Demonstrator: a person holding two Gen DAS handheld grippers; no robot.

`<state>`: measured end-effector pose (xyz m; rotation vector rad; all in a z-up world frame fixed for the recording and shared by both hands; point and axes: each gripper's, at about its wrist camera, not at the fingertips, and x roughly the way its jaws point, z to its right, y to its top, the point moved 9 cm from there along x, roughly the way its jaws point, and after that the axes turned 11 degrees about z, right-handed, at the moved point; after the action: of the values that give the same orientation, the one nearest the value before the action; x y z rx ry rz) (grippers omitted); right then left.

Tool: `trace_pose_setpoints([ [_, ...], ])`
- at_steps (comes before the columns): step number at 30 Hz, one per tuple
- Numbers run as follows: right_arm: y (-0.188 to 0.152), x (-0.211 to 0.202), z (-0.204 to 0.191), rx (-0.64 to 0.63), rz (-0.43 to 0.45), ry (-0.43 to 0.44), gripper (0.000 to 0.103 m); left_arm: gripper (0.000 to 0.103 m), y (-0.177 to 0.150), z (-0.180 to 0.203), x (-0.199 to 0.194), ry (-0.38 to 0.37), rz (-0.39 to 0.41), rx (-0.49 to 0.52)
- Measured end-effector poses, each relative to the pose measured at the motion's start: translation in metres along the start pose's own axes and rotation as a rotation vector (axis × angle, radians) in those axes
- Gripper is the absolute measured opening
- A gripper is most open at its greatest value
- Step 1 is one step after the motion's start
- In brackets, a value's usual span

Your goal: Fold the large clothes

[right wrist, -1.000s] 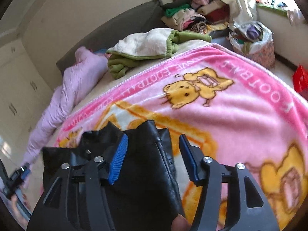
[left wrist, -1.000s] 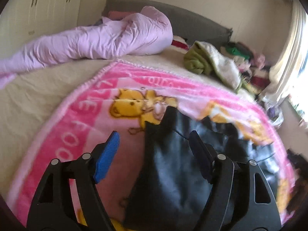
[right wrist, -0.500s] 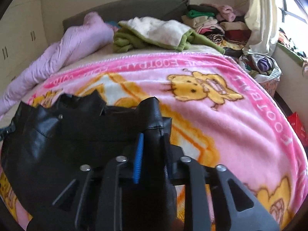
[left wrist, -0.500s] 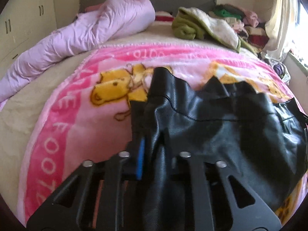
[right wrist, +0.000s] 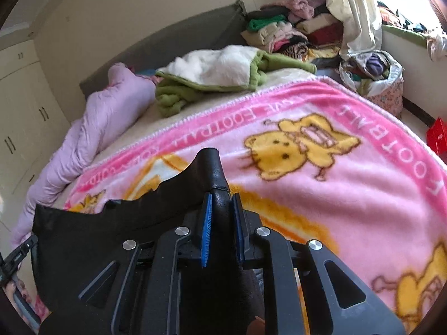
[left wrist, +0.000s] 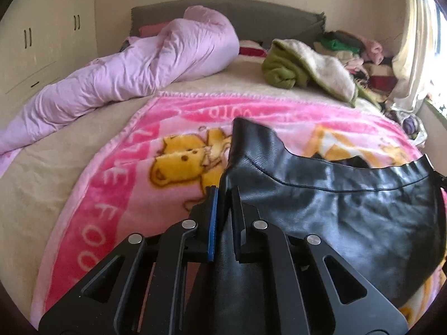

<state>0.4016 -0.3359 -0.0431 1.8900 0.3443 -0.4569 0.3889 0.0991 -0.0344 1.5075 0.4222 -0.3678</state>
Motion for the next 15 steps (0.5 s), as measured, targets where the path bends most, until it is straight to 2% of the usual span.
trace_pose_setpoints([
  [4,-0.015,0.011,0.009,0.002,-0.019,-0.026,0.013,0.000,-0.005,-0.013,0.007,0.052,-0.003,0.004],
  [7,-0.024,0.017,0.012,-0.015,-0.036,-0.038,0.014,0.000,-0.010,-0.018,0.011,0.021,-0.030,-0.031],
  [12,-0.026,0.015,0.010,-0.057,-0.038,-0.059,0.019,0.000,-0.014,-0.012,0.012,0.004,-0.043,-0.015],
  [13,-0.026,0.012,0.008,-0.068,-0.035,-0.058,0.020,0.000,-0.014,-0.011,0.010,0.003,-0.041,-0.007],
  [15,-0.025,0.005,0.010,-0.114,-0.026,-0.088,0.036,0.000,-0.013,-0.010,0.009,0.000,-0.040,-0.003],
])
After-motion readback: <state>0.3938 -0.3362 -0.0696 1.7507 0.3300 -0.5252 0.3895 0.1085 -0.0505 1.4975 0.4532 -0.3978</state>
